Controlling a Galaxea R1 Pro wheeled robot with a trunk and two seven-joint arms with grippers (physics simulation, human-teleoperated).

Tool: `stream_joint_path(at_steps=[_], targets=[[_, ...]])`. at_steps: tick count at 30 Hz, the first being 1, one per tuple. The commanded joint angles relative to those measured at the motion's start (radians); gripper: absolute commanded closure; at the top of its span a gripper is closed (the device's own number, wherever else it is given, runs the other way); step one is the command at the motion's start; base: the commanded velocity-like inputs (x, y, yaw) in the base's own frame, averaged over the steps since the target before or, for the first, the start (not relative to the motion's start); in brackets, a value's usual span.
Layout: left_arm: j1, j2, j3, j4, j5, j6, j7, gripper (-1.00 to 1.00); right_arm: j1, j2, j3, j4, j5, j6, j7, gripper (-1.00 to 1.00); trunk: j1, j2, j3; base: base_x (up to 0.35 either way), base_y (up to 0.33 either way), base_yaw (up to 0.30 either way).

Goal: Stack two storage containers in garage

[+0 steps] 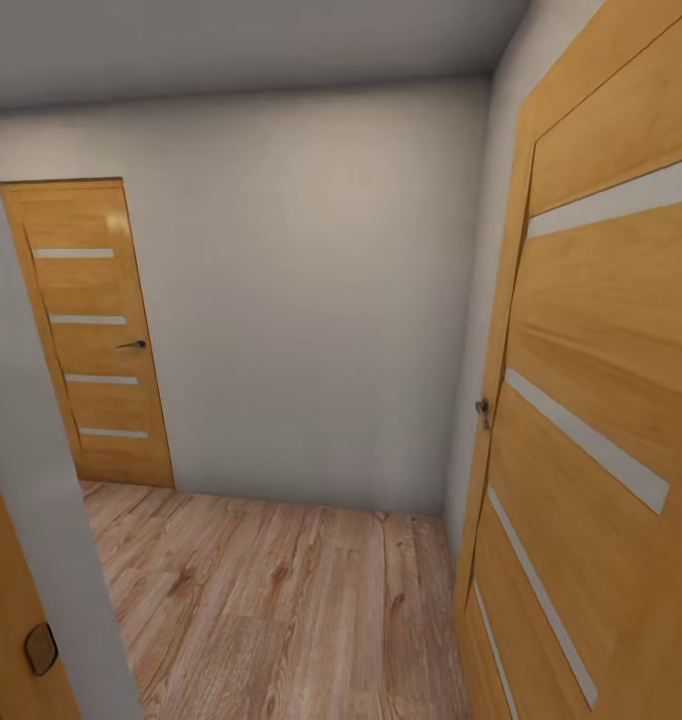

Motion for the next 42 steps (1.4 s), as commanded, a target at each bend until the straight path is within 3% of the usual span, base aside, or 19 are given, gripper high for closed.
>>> stream_joint_path(at_steps=[1,10,42], targets=[[-0.001,0.000,-0.001,0.001,0.006,-0.001,-0.003,-1.00,-0.002,0.000,0.005,0.003,-0.008,-0.006,0.005,-1.00,0.000,-0.001,-0.002,0.003,0.002,0.000],[-0.001,0.001,0.000,0.000,0.006,-0.001,-0.003,-1.00,-0.002,0.000,0.006,0.002,-0.008,-0.007,0.005,-1.00,0.000,-0.001,-0.002,0.060,0.000,0.000],[-0.001,0.002,0.000,0.001,0.006,-0.001,-0.003,-1.00,-0.002,-0.001,0.005,0.003,-0.008,-0.007,0.003,-1.00,0.000,-0.001,-0.002,0.316,0.000,0.000]])
